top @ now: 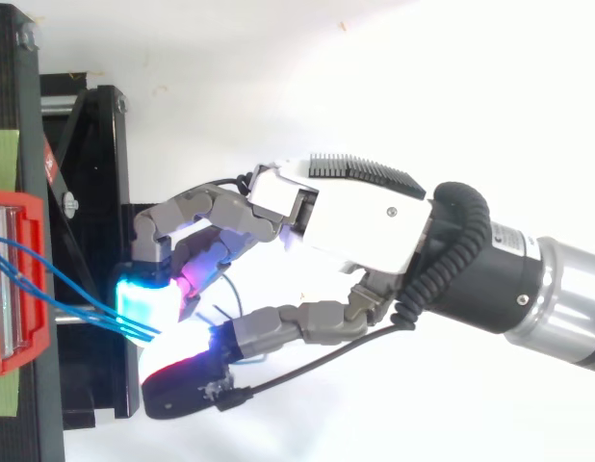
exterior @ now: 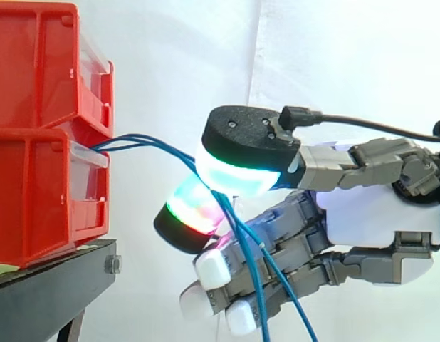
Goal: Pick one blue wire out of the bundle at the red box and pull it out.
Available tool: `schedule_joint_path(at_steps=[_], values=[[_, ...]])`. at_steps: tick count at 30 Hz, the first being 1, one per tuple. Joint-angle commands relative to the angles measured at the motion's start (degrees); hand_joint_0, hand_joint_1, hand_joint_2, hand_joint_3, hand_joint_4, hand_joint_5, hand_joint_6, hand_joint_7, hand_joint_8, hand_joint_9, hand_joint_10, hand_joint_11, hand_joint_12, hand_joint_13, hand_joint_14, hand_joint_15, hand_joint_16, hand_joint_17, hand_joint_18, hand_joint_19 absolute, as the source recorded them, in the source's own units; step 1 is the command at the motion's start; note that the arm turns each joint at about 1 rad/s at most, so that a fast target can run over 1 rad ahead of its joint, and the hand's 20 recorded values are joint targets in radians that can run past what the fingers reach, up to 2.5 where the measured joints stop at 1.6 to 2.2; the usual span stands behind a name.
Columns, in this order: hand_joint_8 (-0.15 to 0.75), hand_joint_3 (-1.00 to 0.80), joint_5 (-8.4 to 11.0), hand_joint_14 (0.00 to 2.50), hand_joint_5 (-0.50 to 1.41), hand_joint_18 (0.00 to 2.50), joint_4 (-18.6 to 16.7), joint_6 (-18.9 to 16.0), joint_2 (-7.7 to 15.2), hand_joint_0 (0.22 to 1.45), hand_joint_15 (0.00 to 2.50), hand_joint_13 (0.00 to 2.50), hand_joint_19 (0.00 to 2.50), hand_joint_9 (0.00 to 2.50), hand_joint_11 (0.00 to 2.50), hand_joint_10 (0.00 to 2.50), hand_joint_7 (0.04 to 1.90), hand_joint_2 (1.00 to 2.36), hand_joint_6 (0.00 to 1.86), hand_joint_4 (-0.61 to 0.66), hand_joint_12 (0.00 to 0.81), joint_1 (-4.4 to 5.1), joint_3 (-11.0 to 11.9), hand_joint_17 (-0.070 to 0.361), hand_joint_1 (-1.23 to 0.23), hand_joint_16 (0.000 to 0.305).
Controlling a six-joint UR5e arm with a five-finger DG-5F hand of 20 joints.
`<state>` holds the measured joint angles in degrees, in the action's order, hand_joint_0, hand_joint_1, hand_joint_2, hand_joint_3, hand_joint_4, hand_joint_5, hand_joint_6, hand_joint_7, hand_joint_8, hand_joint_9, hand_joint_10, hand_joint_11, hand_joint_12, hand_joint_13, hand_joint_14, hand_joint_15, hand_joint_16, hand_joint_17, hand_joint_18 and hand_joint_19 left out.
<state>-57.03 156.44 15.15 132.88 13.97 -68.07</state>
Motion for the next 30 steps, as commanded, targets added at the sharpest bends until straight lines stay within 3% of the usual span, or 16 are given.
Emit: schedule_joint_path(at_steps=[1, 4, 8, 10, 12, 13, 16, 17, 19, 21, 23, 25, 27, 30], values=[[0.203, -0.5, -0.01, 0.01, -0.09, 0.71, 3.3, -1.0, -1.2, 0.6, 0.28, 0.76, 0.49, 1.14, 0.25, 0.01, 1.17, 1.0, 0.83, -0.02, 0.351, 0.01, 0.0, 0.106, -0.75, 0.047], [0.196, -0.41, -0.01, 0.01, -0.07, 0.71, 6.1, -1.5, -2.0, 0.61, 0.28, 0.75, 0.49, 1.16, 0.24, 0.01, 1.07, 1.01, 0.82, -0.05, 0.35, 0.01, 0.0, 0.105, -0.73, 0.047], [0.228, -0.18, -0.01, 0.01, -0.11, 0.75, 8.2, -1.9, -2.4, 0.64, 0.35, 0.8, 0.47, 1.06, 0.35, 0.01, 1.09, 1.02, 0.91, -0.07, 0.365, 0.01, 0.1, 0.107, -0.89, 0.047], [0.234, -0.14, -0.01, 0.02, -0.12, 0.76, 9.1, -2.3, -2.4, 0.67, 0.35, 0.8, 0.46, 1.04, 0.35, 0.01, 1.22, 1.02, 0.91, -0.08, 0.369, 0.01, 0.7, 0.107, -0.91, 0.048], [0.22, -0.15, -0.01, 0.01, -0.12, 0.76, 10.6, -2.9, -2.4, 0.66, 0.34, 0.79, 0.47, 1.04, 0.32, 0.01, 1.16, 1.02, 0.92, -0.09, 0.364, -0.26, 1.4, 0.107, -0.9, 0.048], [0.198, -0.23, -0.01, 0.01, -0.12, 0.74, 11.3, -3.1, -2.4, 0.62, 0.29, 0.76, 0.48, 1.06, 0.27, 0.01, 1.01, 1.02, 0.92, -0.08, 0.36, -0.26, 1.6, 0.109, -0.89, 0.049], [0.181, -0.32, -0.1, 0.01, -0.09, 0.7, 12.6, -3.4, -2.4, 0.57, 0.23, 0.72, 0.47, 1.11, 0.2, 0.01, 1.05, 1.01, 0.85, -0.04, 0.345, -0.26, 2.2, 0.111, -0.81, 0.049], [0.182, -0.32, -0.1, 0.01, -0.08, 0.69, 12.7, -3.5, -2.4, 0.57, 0.22, 0.71, 0.48, 1.14, 0.19, 0.01, 1.04, 1.01, 0.81, -0.02, 0.341, -0.26, 2.2, 0.11, -0.73, 0.049], [0.186, -0.29, -0.1, 0.01, -0.06, 0.69, 13.1, -3.5, -2.4, 0.57, 0.19, 0.69, 0.47, 1.16, 0.17, 0.01, 1.09, 1.02, 0.75, -0.03, 0.334, -0.26, 2.2, 0.109, -0.71, 0.048], [0.198, -0.24, -0.1, 0.01, -0.05, 0.69, 13.1, -3.5, -2.4, 0.58, 0.2, 0.69, 0.46, 1.15, 0.18, 0.01, 1.09, 1.02, 0.75, -0.06, 0.338, -0.26, 2.2, 0.108, -0.77, 0.048], [0.195, -0.13, -0.1, 0.01, -0.13, 0.7, 13.1, -3.5, -2.4, 0.61, 0.22, 0.68, 0.43, 0.96, 0.23, 0.01, 1.03, 1.02, 0.89, -0.08, 0.35, -0.26, 2.2, 0.108, -0.87, 0.048], [0.189, -0.09, -0.1, 0.01, -0.14, 0.7, 13.0, -3.5, -2.4, 0.64, 0.22, 0.68, 0.42, 0.93, 0.23, 0.01, 1.19, 1.03, 0.9, -0.12, 0.347, -0.26, 2.2, 0.108, -0.89, 0.048], [0.178, -0.13, -0.1, 0.01, -0.14, 0.7, 13.0, -3.5, -2.4, 0.65, 0.21, 0.68, 0.43, 0.93, 0.21, 0.01, 1.13, 1.02, 0.91, -0.14, 0.344, -0.26, 2.2, 0.107, -0.89, 0.048], [0.173, -0.3, -0.01, 0.01, -0.11, 0.68, 13.0, -3.5, -2.4, 0.62, 0.18, 0.66, 0.44, 1.02, 0.16, 0.0, 1.12, 1.01, 0.85, -0.05, 0.329, -0.35, 2.2, 0.106, -0.86, 0.047]])
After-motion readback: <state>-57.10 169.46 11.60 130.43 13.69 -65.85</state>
